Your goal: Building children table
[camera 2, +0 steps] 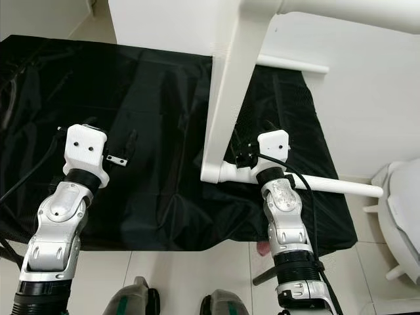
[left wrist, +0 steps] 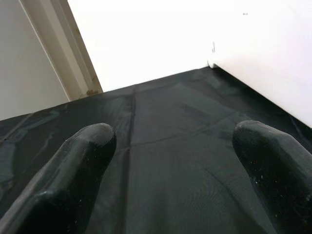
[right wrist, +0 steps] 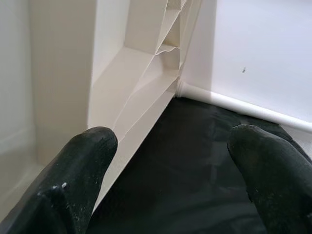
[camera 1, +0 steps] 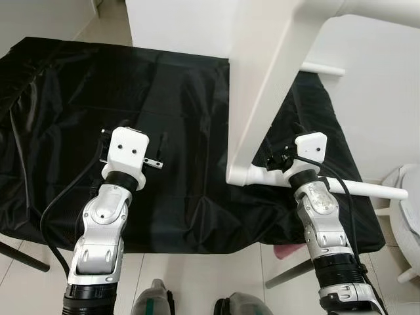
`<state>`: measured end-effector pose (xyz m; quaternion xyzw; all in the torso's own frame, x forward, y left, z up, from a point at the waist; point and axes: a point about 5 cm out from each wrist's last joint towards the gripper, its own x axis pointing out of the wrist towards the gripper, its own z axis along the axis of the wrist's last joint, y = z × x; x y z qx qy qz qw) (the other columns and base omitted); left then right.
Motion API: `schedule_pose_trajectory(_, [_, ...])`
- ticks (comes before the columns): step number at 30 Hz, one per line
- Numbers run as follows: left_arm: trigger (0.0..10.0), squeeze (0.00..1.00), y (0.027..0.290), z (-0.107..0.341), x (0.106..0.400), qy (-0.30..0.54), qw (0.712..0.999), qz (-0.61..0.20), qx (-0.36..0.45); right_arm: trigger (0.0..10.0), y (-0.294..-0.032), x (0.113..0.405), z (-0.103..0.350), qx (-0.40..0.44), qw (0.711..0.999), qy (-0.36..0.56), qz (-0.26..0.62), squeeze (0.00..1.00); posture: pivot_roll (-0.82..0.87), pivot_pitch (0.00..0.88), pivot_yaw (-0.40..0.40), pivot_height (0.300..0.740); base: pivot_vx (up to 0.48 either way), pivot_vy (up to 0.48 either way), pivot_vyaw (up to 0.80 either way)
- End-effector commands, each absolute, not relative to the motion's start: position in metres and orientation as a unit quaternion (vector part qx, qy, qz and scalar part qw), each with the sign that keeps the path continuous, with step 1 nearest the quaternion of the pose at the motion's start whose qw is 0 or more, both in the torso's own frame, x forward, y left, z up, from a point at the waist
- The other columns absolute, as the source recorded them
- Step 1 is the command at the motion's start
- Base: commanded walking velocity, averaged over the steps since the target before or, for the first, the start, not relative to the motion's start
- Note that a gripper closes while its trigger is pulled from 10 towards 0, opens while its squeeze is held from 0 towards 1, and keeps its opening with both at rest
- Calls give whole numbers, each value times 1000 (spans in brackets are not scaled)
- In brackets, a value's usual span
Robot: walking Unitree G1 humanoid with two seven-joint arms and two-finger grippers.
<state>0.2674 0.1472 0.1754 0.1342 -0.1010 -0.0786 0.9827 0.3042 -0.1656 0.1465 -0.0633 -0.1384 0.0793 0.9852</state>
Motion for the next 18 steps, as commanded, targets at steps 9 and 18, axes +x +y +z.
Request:
schedule_pose_trajectory(9, [10000,0,118,181,257,-101,971,-169,133,10000,-182,302,147,-63,988,-139,-22,0,-8,40,-52,740,0,0,0])
schedule_pose_trajectory(18, [10000,0,92,180,240,-107,948,-272,129,10000,-190,283,139,-71,986,-136,-60,0,-14,54,-64,740,0,0,0])
